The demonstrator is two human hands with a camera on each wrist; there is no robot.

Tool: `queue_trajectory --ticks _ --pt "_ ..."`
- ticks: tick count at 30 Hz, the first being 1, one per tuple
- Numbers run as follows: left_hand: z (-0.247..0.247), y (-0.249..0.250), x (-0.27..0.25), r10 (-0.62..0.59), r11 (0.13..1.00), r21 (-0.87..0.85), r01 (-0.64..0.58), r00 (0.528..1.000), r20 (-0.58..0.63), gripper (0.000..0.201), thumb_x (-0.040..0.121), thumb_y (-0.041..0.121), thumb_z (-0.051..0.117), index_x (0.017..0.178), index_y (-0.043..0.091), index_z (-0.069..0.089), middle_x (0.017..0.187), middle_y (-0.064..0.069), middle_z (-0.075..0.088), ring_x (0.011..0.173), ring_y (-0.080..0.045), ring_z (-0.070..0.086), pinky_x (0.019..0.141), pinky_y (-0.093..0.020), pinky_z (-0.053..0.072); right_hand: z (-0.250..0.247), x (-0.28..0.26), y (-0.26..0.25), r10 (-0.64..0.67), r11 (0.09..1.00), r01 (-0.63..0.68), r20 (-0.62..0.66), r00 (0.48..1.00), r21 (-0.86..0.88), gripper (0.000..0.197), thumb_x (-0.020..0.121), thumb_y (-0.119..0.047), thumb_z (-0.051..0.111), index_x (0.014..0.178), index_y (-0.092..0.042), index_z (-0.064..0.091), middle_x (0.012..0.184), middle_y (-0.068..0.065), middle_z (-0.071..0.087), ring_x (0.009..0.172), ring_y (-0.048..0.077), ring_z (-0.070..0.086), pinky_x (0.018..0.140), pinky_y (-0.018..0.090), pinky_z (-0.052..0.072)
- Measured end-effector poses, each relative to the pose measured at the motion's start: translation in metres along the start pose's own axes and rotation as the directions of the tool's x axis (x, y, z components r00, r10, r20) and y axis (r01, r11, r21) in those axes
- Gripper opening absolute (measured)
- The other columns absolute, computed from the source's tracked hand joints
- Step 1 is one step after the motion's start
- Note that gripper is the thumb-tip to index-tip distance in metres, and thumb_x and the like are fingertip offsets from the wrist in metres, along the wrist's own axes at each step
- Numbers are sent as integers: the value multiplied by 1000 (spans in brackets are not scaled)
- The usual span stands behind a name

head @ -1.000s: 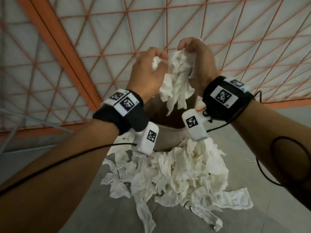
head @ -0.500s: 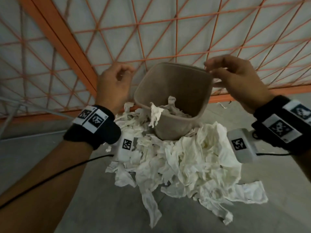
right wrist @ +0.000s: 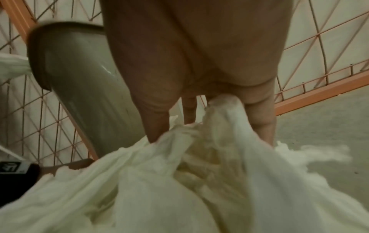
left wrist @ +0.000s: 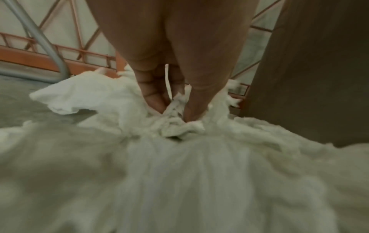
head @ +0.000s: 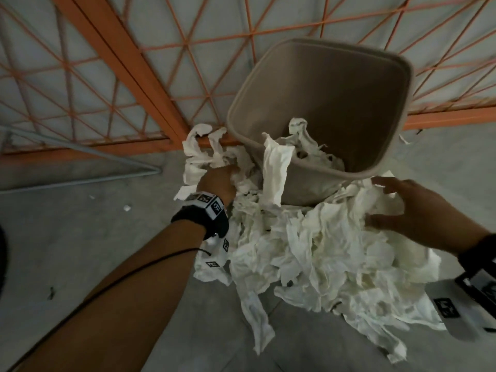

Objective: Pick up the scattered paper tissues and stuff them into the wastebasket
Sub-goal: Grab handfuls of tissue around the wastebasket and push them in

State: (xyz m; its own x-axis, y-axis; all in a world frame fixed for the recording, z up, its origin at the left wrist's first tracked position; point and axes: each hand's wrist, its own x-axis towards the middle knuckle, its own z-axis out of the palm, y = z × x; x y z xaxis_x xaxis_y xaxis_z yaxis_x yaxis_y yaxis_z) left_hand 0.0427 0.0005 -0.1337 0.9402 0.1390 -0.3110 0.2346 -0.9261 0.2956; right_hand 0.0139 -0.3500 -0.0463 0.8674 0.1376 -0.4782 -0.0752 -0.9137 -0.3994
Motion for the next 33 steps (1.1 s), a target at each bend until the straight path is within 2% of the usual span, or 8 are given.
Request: queue_trajectory --ticks 4,8,14,18,21,26,30,33 --pt "-17 8 -4 -4 988 -149 -31 974 -227 30 86 20 53 101 -3 66 110 -25 65 104 -40 60 82 -34 45 8 11 6 -5 1000 4 -38 999 -25 43 80 -26 73 121 -15 65 118 14 66 109 33 58 90 34 40" --pt "-36 1 11 -116 961 -276 1 911 -397 47 87 38 46 113 2 64 123 -22 62 115 -36 56 92 -36 45 5 14 3 54 990 -50 -25 998 130 25 90 -24 56 104 -9 71 95 15 70 88 31 62 84 40 48" --pt "-32 -13 44 -215 971 -139 195 964 -156 55 86 37 63 131 8 51 144 -18 43 123 -36 53 100 -40 43 5 8 -9 136 963 -125 -28 990 239 41 87 -55 54 80 -18 70 78 8 70 74 26 64 71 38 50" --pt "-20 -8 41 -195 977 -85 193 981 -17 61 85 34 63 139 17 40 140 -14 50 124 -35 52 99 -37 43 10 7 0 112 944 -79 -86 990 319 17 79 -28 67 74 -13 63 68 14 67 60 29 62 63 47 54" --pt "-17 -6 35 -172 976 -142 167 985 -20 72 79 56 53 142 35 27 141 -9 51 120 -33 56 100 -40 47 10 5 5 118 920 -53 -145 982 389 12 77 -16 67 78 -20 56 67 11 62 55 31 59 56 47 56" --pt "-36 8 1 -271 882 -429 194 954 -126 33 98 23 41 118 3 59 126 -19 60 116 -34 55 88 -30 38 3 1 3 48 902 52 -218 975 429 35 80 -2 61 87 -35 50 80 6 59 59 31 59 55 47 56" --pt "-59 11 -39 -282 775 -624 103 939 -195 25 93 32 53 101 11 64 99 -1 64 97 -21 61 79 -26 40 -8 -7 -3 6 899 125 -298 954 420 27 83 -4 49 90 -27 59 75 10 62 56 30 57 46 32 50" --pt "-74 15 -73 -202 713 -700 -20 951 -233 40 81 28 67 118 13 64 114 -2 70 104 -18 67 91 -34 54 -15 -15 -13 24 882 143 -347 938 449 23 81 -8 43 78 -17 64 67 7 60 52 25 53 43 25 43"
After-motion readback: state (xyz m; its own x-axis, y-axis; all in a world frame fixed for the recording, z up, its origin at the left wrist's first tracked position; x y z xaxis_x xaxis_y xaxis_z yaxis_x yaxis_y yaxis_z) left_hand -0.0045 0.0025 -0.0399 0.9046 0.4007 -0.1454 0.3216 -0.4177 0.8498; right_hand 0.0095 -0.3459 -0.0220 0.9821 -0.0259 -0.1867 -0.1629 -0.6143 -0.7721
